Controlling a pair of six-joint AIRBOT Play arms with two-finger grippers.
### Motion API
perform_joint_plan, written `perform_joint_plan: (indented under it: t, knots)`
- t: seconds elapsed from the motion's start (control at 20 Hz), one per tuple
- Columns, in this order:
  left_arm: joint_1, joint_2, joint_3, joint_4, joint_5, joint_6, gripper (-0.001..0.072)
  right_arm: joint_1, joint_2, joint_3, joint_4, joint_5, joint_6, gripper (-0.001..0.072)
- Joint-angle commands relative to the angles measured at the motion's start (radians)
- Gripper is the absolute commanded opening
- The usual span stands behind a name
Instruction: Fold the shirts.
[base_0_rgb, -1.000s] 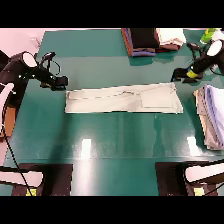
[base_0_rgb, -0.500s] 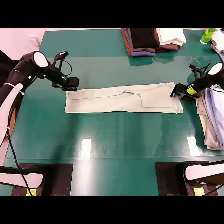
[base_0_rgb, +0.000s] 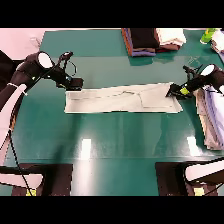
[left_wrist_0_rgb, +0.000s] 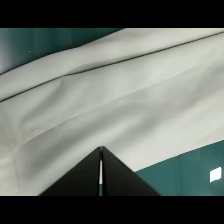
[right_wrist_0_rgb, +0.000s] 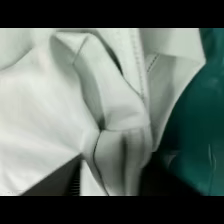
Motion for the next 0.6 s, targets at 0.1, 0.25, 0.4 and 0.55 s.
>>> perform_joint_plan:
  t: [0.1,0.25,0.4,0.55]
  knots:
    - [-0.035,-0.003,0.001,-0.026,0.062,-0.002,0.0026,0.013,-0.006,0.011,-0.034,0.026,-0.001,0.0020]
    - [-0.118,-0.014,0.002,-0.027,0.179,-0.010,0.0025,0.027,0.055,0.012,-0.047,0.030,0.000,0.0017]
    - [-0.215,-0.083,0.038,-0.043,0.264,-0.012,0.0025,0.066,0.127,0.078,-0.048,0.073,0.010,0.0016]
    - [-0.296,-0.211,0.153,-0.076,0.257,-0.011,0.0024,0.131,0.180,0.200,-0.031,0.137,0.038,0.0016]
